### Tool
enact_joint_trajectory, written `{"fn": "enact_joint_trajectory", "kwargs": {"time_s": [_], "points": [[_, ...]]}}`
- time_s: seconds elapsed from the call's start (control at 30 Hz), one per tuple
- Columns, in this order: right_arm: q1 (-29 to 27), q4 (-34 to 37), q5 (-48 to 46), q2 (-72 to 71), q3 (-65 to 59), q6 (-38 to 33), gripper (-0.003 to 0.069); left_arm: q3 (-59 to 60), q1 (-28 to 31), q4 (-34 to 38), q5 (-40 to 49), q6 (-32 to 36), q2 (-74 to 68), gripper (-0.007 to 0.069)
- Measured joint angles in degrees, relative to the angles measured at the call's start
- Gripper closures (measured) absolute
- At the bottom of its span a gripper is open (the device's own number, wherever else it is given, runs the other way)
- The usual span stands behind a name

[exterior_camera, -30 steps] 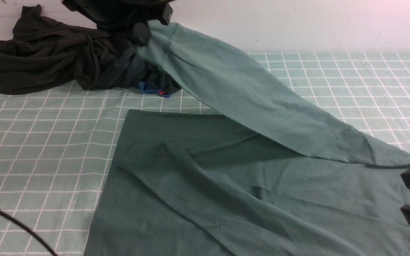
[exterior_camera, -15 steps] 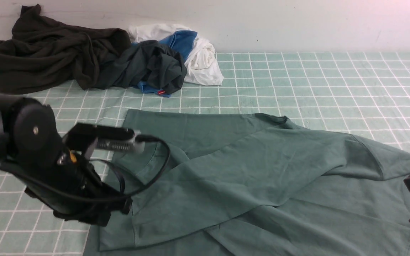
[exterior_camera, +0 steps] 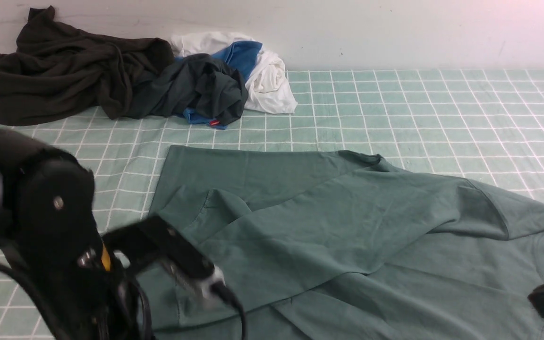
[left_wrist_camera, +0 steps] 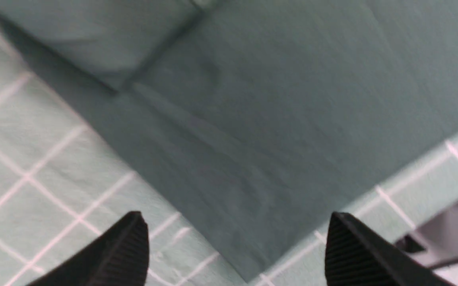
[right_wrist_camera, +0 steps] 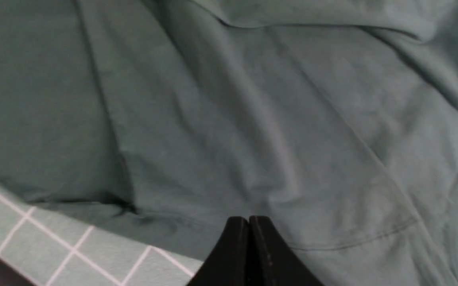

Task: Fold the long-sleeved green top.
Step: Use both arms simultaneously to clamp the lower edge of the clothing fabric

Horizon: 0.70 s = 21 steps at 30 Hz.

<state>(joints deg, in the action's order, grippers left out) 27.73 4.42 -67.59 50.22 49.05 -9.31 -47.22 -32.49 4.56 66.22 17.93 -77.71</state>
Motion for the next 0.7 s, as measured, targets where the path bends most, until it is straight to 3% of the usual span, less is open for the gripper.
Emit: {"fn": "enact_joint_trajectory", "kwargs": {"time_s": [0.17, 0.4, 0.7], "points": [[0.86, 4.85, 0.96, 0.00, 0.00, -5.05, 0.0673, 9.72, -6.49, -1.37, -7.47, 9.98, -1.21, 0.0079], [0.86, 5.37, 1.78, 0.00, 0.00, -5.71, 0.0673, 14.99, -7.56, -2.68, -19.73, 12.17, -4.26, 0.0079], [0.86, 5.37, 1.78, 0.00, 0.00, -5.87, 0.0673, 15.06, -7.56, 0.75, -17.40, 13.06, -5.38, 0.0079]]}}
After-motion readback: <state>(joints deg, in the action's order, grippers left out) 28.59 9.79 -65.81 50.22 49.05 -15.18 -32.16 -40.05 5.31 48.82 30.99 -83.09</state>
